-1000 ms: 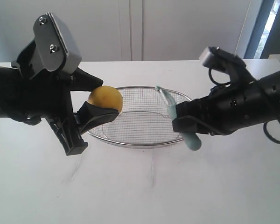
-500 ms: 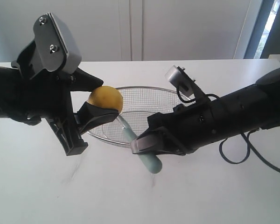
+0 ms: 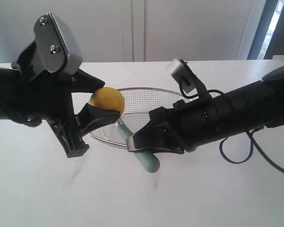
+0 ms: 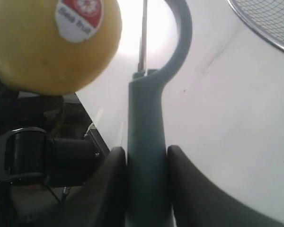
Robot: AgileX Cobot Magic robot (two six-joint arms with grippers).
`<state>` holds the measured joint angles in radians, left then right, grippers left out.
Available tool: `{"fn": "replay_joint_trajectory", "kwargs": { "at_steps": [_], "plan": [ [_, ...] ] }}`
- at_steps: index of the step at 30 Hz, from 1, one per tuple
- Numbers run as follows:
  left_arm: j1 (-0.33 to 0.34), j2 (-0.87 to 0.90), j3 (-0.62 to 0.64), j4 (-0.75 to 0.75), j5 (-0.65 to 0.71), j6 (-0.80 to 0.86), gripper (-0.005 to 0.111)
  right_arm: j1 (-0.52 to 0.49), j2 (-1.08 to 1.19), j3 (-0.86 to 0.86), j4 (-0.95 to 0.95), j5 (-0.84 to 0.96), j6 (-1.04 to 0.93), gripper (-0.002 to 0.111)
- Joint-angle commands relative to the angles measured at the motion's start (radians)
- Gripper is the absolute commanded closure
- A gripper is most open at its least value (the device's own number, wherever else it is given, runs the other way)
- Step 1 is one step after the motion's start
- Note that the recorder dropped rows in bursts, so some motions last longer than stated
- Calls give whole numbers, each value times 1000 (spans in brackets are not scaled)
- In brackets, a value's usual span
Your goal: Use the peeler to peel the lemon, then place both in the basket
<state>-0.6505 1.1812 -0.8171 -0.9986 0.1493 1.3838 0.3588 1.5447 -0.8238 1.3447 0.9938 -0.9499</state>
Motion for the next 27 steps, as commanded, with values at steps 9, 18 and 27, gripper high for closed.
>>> {"fn": "replay_joint_trajectory", "kwargs": {
  "at_steps": [9,18,27],
  "plan": [
    [0,-7,1,-25,8,0,107,-22,-19,-5,-1,3,-15,108],
    [0,-7,1,-25,9,0,107,-121,-50,-5,35,78,-15,108],
    [0,-7,1,-25,9,0,107,-224,-203,-5,35,75,-15,108]
  ]
}}
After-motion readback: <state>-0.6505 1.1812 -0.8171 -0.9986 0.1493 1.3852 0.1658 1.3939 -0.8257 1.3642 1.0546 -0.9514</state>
